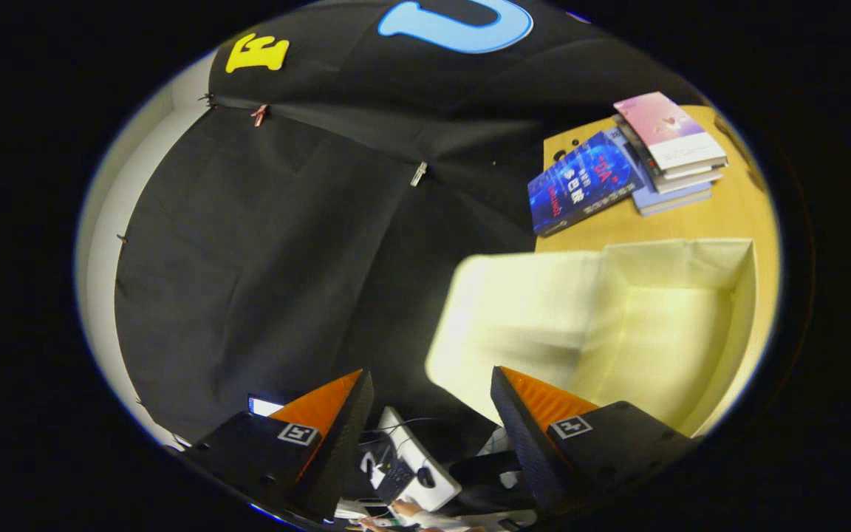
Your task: Open the storage box then place both shoes into the box .Put the left shoe in first, then the right shoe, with the right side of both shoes facing outward in a uniform manner.
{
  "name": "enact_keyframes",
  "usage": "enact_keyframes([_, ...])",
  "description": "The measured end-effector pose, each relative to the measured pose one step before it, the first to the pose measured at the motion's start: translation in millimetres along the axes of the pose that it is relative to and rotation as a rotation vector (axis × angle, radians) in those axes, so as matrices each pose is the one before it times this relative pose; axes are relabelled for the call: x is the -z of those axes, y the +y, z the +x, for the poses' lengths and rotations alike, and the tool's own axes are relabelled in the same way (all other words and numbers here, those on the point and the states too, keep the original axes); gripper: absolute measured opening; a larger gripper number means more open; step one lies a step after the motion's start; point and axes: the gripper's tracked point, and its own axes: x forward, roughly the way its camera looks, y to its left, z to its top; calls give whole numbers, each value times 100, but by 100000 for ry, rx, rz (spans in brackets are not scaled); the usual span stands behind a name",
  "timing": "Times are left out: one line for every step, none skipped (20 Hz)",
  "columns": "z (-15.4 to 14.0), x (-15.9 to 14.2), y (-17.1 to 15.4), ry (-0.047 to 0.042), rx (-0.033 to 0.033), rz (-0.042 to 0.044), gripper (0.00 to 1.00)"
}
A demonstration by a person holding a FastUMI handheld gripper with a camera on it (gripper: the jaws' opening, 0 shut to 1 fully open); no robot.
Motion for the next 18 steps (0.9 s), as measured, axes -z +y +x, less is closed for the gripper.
enact_keyframes([-1257, -912, -1372, -3504, 2470, -2092, 97])
enact_keyframes([-1347, -974, -1452, -3535, 2825, -1846, 97])
enact_keyframes([-1527, -765, -1336, -3380, 2848, -1487, 98])
enact_keyframes([-1553, -855, -1488, -3225, 2992, -1480, 98])
enact_keyframes([-1489, -491, -1706, -3152, 3397, -1769, 98])
enact_keyframes([-1655, -719, -1956, -2911, 3843, -2267, 98])
enact_keyframes([-1506, -404, -2025, -2581, 4506, -2693, 98])
enact_keyframes([-1470, -212, -2408, -2192, 5316, -3263, 98])
enact_keyframes([-1216, 98, -2704, -2013, 6030, -3683, 98])
enact_keyframes([-1101, 87, -2827, -1428, 6175, -3799, 98])
enact_keyframes([-924, 191, -2604, -548, 5984, -3660, 98])
enact_keyframes([-599, 506, -2658, -40, 5341, -3360, 98])
enact_keyframes([-399, 734, -2425, 242, 4738, -2671, 98])
enact_keyframes([-295, 1024, -2257, 526, 3623, -1902, 98])
enact_keyframes([-159, 877, -1821, 1134, 2738, -1399, 98])
enact_keyframes([247, 1444, -2105, 2027, 2218, -1183, 98])
enact_keyframes([171, 1505, -1587, 2308, 1567, -767, 98])
enact_keyframes([433, 1269, -1533, 2308, 1548, -761, 98])
